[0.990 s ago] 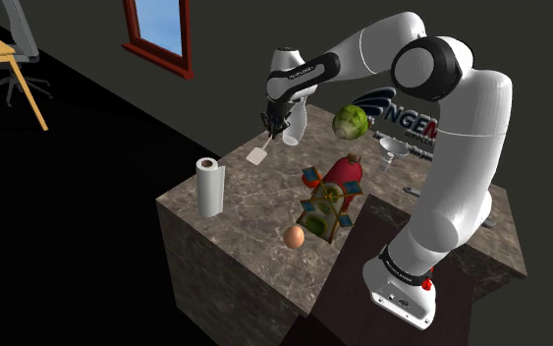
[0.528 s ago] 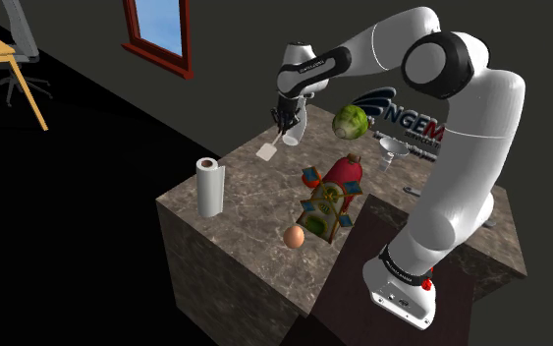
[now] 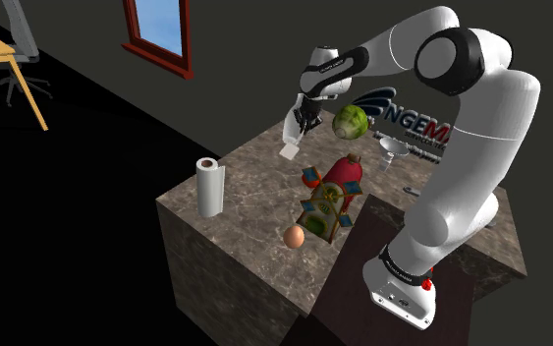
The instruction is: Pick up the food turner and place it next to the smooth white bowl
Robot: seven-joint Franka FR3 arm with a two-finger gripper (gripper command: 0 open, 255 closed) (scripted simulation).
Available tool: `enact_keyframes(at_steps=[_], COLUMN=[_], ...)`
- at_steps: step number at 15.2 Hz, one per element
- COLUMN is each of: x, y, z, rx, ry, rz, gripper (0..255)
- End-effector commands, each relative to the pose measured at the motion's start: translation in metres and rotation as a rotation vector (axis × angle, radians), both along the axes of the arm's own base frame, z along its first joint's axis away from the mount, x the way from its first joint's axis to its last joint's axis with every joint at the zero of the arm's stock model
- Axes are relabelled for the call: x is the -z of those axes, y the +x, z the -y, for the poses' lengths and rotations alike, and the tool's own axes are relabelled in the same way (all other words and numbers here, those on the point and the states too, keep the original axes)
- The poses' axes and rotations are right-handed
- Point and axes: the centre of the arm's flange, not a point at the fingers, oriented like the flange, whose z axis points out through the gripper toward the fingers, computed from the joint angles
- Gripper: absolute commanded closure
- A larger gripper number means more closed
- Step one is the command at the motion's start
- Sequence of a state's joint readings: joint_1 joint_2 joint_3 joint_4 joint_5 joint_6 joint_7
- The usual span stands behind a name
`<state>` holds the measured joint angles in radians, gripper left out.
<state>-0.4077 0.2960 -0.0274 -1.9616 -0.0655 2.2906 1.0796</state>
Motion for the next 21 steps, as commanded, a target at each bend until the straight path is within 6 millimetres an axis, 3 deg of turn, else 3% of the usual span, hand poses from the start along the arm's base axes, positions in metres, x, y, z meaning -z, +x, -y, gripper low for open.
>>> enact_keyframes(at_steps=[1, 21], x=[-0.002, -0.002], y=[-0.015, -0.16], z=[0.024, 0.245], rx=[-0.001, -0.001], ry=[0.0, 0.0], rz=[0.0, 0.0], gripper=[255, 255])
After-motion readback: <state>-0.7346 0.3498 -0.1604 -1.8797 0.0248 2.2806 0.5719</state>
